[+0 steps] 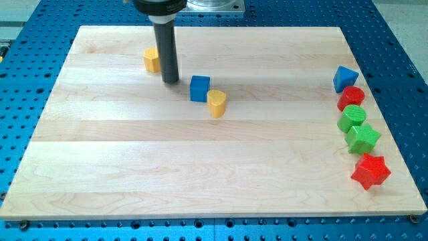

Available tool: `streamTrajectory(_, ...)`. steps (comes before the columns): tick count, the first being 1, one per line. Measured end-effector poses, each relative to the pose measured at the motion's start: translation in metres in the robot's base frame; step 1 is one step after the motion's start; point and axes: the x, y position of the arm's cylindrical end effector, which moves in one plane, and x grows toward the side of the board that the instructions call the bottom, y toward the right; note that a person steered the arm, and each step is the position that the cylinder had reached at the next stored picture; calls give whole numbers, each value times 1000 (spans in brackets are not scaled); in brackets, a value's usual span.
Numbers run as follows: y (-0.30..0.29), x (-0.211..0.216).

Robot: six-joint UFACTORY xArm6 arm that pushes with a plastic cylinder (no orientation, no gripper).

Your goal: Push the yellow blocks into the cube

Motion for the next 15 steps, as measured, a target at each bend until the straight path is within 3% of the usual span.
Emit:
streamTrajectory(2,8,26)
streamTrajectory(4,-90,51)
streamTrajectory(5,-118,42)
streamTrajectory(7,-81,-64)
streamTrajectory(8,-25,-76)
streamTrajectory(10,18,18)
streamTrajectory(12,16,44)
streamTrajectory(13,52,124)
streamTrajectory(14,149,176)
streamTrajectory(15,160,144)
